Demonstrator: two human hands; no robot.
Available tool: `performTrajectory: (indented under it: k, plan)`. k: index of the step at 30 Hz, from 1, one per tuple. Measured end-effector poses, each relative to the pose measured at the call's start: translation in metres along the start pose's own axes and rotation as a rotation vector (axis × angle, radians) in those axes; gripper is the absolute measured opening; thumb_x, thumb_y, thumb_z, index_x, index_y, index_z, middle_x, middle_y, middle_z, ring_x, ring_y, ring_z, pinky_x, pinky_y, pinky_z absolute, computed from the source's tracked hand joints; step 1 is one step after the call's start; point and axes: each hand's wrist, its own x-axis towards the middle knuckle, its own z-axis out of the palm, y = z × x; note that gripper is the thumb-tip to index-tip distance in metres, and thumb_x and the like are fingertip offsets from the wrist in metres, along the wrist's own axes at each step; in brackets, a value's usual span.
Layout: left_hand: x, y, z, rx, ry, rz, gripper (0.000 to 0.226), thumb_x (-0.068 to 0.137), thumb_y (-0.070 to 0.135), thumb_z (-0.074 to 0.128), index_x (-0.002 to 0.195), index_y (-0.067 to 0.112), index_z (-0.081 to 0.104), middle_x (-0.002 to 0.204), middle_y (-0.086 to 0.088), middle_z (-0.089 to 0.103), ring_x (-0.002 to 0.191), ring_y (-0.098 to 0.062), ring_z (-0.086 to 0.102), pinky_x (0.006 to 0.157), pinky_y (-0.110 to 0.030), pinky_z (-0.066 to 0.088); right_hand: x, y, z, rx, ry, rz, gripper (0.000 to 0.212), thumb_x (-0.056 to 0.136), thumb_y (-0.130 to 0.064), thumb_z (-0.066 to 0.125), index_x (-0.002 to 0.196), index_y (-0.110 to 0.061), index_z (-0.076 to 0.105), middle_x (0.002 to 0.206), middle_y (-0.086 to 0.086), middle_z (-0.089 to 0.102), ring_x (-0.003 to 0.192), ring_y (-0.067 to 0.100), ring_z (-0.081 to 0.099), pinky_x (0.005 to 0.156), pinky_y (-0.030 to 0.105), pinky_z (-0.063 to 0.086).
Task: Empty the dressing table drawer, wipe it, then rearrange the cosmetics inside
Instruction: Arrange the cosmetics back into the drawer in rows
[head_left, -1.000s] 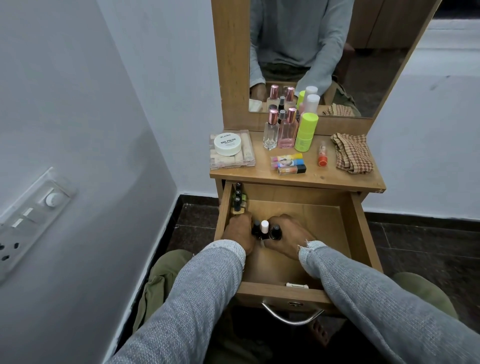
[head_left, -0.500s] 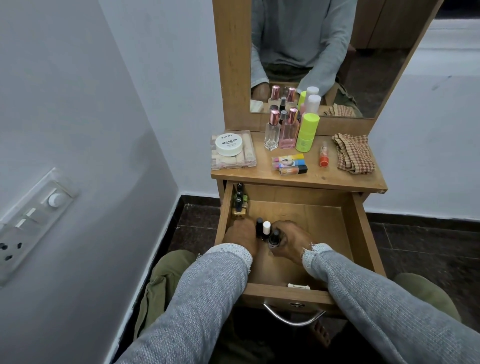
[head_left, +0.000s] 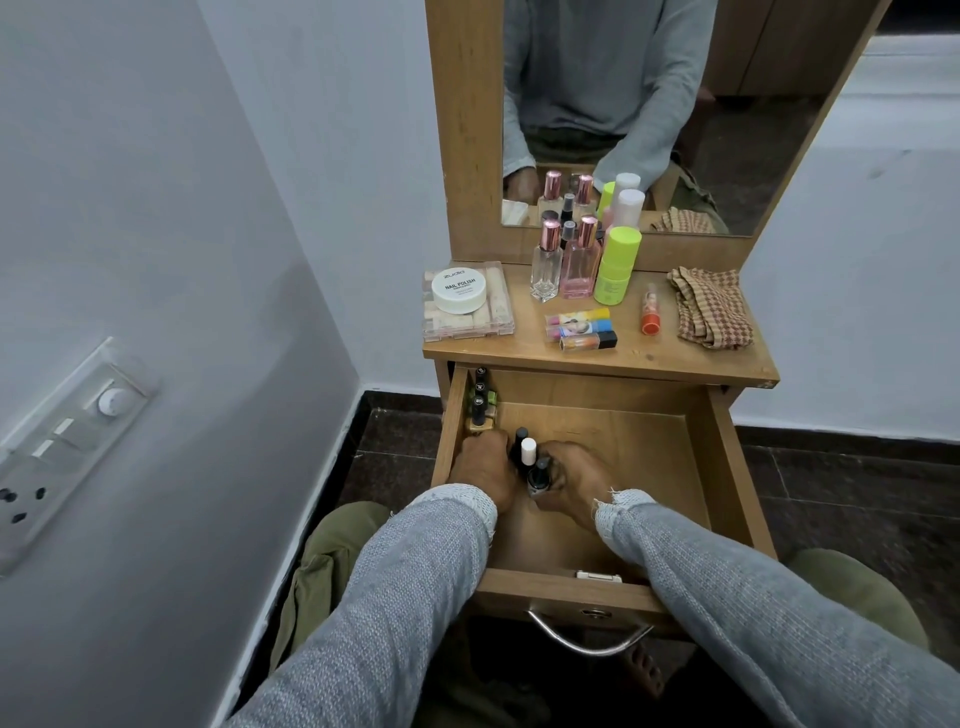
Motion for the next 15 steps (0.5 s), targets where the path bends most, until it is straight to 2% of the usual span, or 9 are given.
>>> performTrajectory:
  k: [3,6,9,11,13,15]
  plan:
    - [0.0,-0.002,-0.001,-0.051,-0.007,0.011,0.027,0.094,0.01,0.051,0.12,0.01,0.06,0.122,-0.016,0.061,0.109,-0.034,0.06,0.094,-0.038,0.049,0.006,-0.002,0.005,0.052,0.044,0.039,0.024,0.07,-0.015,0.077,0.091,-0.012,0.065,0.083,0.006,0.069,0.079,0.025,0.065,0.073,0.035,0.054]
    - [-0.002,-0.005,-0.001,-0.105,-0.024,0.025,0.032,0.094,0.009,0.049,0.125,0.012,0.059,0.123,-0.014,0.063,0.111,-0.033,0.06,0.094,-0.034,0.046,0.014,-0.005,0.012,0.094,0.089,0.082,0.025,0.069,-0.018,0.077,0.091,-0.012,0.067,0.082,0.005,0.07,0.078,0.024,0.065,0.073,0.037,0.055]
    - [-0.004,-0.008,-0.001,-0.121,-0.019,0.024,0.035,0.096,0.009,0.048,0.129,0.013,0.057,0.126,-0.013,0.062,0.115,-0.033,0.059,0.098,-0.034,0.044,0.023,-0.013,0.016,0.08,0.113,0.119,0.015,0.072,-0.022,0.075,0.082,-0.014,0.067,0.076,0.004,0.068,0.07,0.022,0.062,0.067,0.032,0.054]
    - [-0.006,-0.008,-0.001,-0.111,-0.019,0.037,0.037,0.096,0.007,0.047,0.132,0.012,0.055,0.129,-0.013,0.06,0.118,-0.033,0.056,0.1,-0.035,0.042,0.027,-0.017,0.017,0.103,0.126,0.14,0.012,0.077,-0.026,0.071,0.073,-0.017,0.064,0.068,0.0,0.063,0.064,0.019,0.057,0.059,0.025,0.045]
    - [-0.006,-0.008,-0.001,-0.092,-0.021,0.05,0.038,0.096,0.006,0.046,0.134,0.012,0.053,0.131,-0.013,0.059,0.121,-0.032,0.055,0.102,-0.036,0.041,0.032,-0.02,0.019,0.128,0.13,0.156,0.016,0.08,-0.025,0.067,0.067,-0.02,0.059,0.065,-0.001,0.06,0.062,0.019,0.055,0.057,0.024,0.041]
    - [-0.006,-0.008,-0.001,-0.084,-0.02,0.057,0.039,0.096,0.006,0.046,0.135,0.011,0.051,0.132,-0.013,0.058,0.121,-0.032,0.054,0.102,-0.036,0.041,0.035,-0.021,0.021,0.139,0.137,0.157,0.014,0.082,-0.023,0.064,0.069,-0.018,0.062,0.069,0.004,0.064,0.063,0.02,0.055,0.058,0.026,0.042]
